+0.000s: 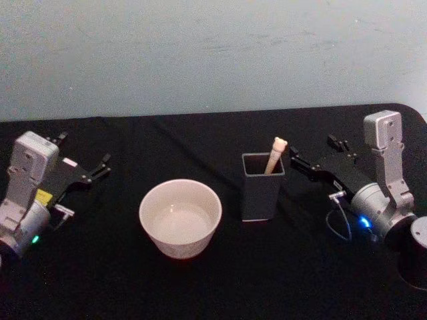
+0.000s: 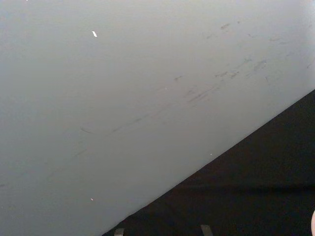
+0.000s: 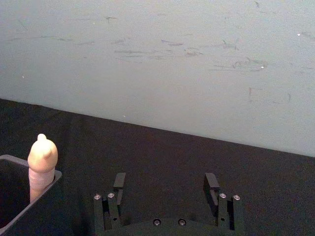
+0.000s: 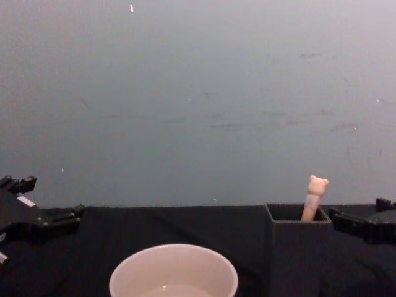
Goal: Pick up the stirring spoon with one hand, stir inside the cup, then place it back in its original position.
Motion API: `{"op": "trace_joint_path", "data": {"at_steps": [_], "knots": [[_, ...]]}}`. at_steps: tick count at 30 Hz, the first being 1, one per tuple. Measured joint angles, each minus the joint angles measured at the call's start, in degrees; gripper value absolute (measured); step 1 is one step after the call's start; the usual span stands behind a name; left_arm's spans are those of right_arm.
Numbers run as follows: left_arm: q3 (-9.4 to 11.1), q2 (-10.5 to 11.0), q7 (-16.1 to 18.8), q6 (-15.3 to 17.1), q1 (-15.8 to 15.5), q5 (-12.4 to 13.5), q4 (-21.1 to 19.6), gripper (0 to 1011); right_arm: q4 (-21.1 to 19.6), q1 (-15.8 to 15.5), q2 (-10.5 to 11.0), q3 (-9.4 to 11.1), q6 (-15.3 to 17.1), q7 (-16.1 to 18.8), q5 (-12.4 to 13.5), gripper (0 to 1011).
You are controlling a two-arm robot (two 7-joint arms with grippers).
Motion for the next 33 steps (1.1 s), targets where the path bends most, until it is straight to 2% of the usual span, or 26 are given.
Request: {"op": "trace_joint_path", "data": {"at_steps": [33], "knots": [[0.00, 0.00, 0.00, 0.00, 0.00, 0.00, 0.00, 1001, -0.11, -0.01, 0.01, 0.00, -0.11, -0.06, 0.08, 1000]]}}
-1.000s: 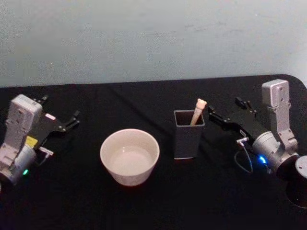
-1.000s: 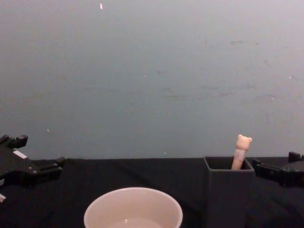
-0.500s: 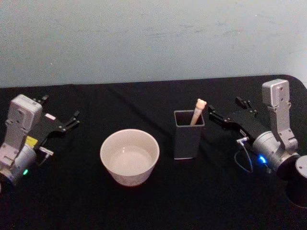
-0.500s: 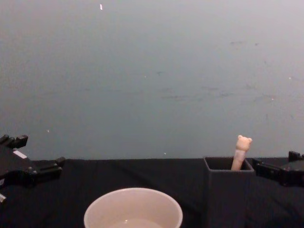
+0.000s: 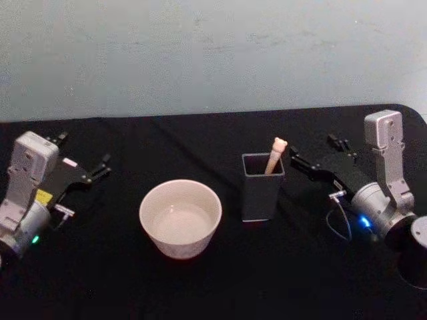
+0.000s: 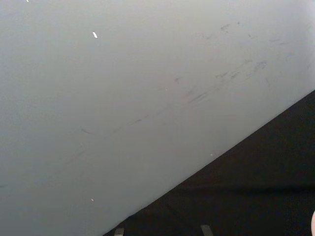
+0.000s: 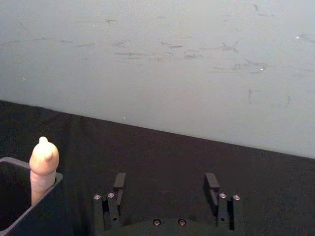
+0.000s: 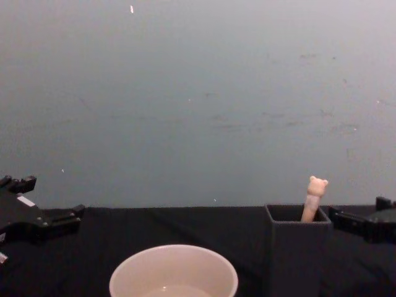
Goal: Pick up the stirring spoon with one hand, stir inside the cup, then place it back in its original position.
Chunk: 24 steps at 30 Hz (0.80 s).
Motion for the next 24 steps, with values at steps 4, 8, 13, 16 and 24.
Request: {"op": "trace_joint_path", "data": {"at_steps": [4, 8, 13, 16, 24], "knots": [[0.00, 0.00, 0.00, 0.00, 0.00, 0.00, 0.00, 1001, 0.00, 0.00, 0.00, 0.00, 0.00, 0.00, 0.00, 1000], [0.00, 0.00, 0.00, 0.00, 0.00, 0.00, 0.00, 1001, 0.00, 0.00, 0.00, 0.00, 0.01, 0.00, 0.00, 1000], [0.00, 0.00, 0.00, 0.00, 0.00, 0.00, 0.00, 1001, 0.00, 0.00, 0.00, 0.00, 0.00, 0.00, 0.00, 1000], [0.00, 0.00, 0.00, 0.00, 0.00, 0.00, 0.00, 1001, 0.00, 0.00, 0.00, 0.00, 0.00, 0.00, 0.00, 1000], [0.00, 0.00, 0.00, 0.00, 0.00, 0.00, 0.00, 1001, 0.00, 0.00, 0.00, 0.00, 0.01, 0.00, 0.00, 1000]]}}
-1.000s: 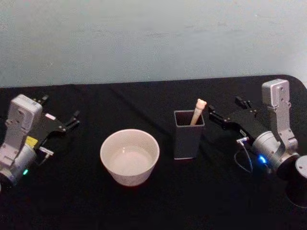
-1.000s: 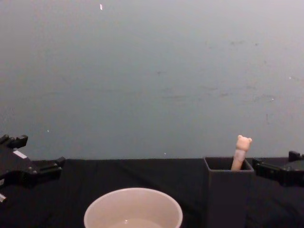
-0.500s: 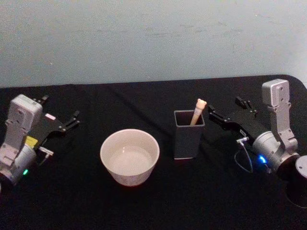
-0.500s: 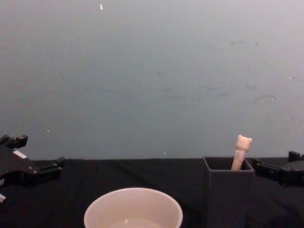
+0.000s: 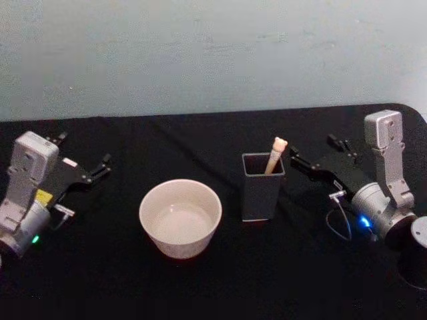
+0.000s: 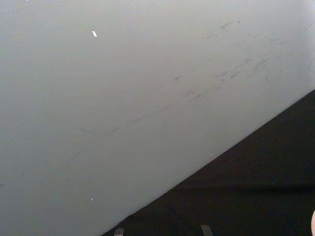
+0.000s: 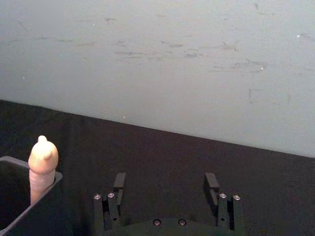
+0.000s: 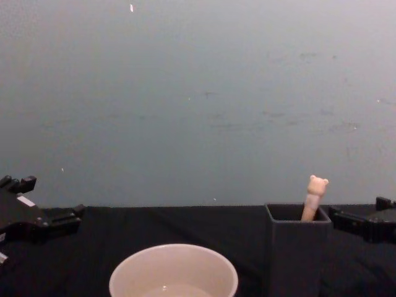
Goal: Pick up the stirring spoon with one hand, stir inside the cup, then place it back in its original position.
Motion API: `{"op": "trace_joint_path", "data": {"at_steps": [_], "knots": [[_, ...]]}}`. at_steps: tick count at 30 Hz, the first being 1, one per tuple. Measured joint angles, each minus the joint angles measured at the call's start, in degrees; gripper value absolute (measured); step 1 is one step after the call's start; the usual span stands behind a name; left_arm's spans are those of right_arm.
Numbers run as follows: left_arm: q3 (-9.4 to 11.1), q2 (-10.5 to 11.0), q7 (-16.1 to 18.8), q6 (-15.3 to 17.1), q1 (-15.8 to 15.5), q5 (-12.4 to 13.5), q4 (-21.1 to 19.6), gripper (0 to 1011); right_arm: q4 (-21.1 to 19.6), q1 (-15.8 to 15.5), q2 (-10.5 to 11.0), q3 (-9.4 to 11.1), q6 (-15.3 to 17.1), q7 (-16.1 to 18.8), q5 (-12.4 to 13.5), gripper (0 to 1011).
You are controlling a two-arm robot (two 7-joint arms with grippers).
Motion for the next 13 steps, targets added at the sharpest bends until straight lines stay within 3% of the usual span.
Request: {"op": "trace_joint_path", "data": {"at_steps": [13], "knots": [[0.00, 0.00, 0.00, 0.00, 0.00, 0.00, 0.00, 1001, 0.00, 0.00, 0.00, 0.00, 0.00, 0.00, 0.00, 1000]]}}
